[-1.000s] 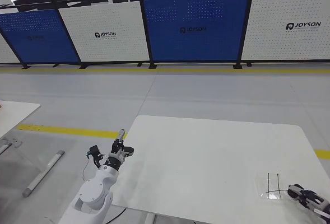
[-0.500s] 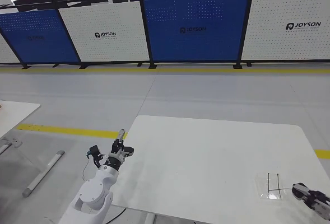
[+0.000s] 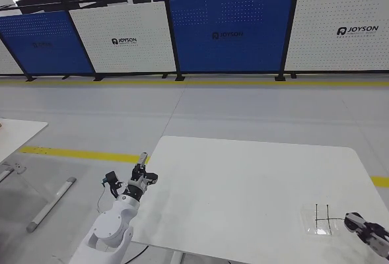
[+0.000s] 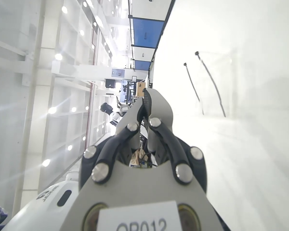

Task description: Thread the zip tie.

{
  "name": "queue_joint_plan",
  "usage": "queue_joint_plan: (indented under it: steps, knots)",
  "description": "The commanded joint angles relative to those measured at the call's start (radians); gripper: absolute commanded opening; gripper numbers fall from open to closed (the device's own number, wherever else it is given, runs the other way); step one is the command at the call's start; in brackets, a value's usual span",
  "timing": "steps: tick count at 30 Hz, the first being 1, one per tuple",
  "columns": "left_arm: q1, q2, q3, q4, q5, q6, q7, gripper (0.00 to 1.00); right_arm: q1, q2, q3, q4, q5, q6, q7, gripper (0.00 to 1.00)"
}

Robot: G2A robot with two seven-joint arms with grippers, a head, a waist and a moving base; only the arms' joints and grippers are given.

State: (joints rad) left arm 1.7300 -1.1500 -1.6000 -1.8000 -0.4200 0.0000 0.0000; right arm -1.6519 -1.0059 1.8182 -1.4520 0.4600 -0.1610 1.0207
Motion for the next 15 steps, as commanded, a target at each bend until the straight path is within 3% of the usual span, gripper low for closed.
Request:
queue_joint_plan:
  steps: [1, 5, 8, 15]
  knots:
    - [0.0, 0.0, 0.0, 0.0, 0.0, 0.0, 0.0, 1.0, -0.036, -0.005, 0.0, -0.041, 0.035, -0.035, -0.027, 0.0]
    - [0.0, 0.0, 0.0, 0.0, 0.0, 0.0, 0.0, 1.0, -0.103, -0.016, -0.009, -0.126, 0.081, -0.08, -0.099, 0.0]
    - [0.0, 0.0, 0.0, 0.0, 0.0, 0.0, 0.0, 1.0, -0.14, -0.029, -0.038, -0.181, 0.064, -0.085, -0.255, 0.0]
    - [0.0, 0.0, 0.0, 0.0, 0.0, 0.0, 0.0, 1.0, -0.14, -0.029, -0.038, -0.181, 0.064, -0.085, -0.255, 0.0]
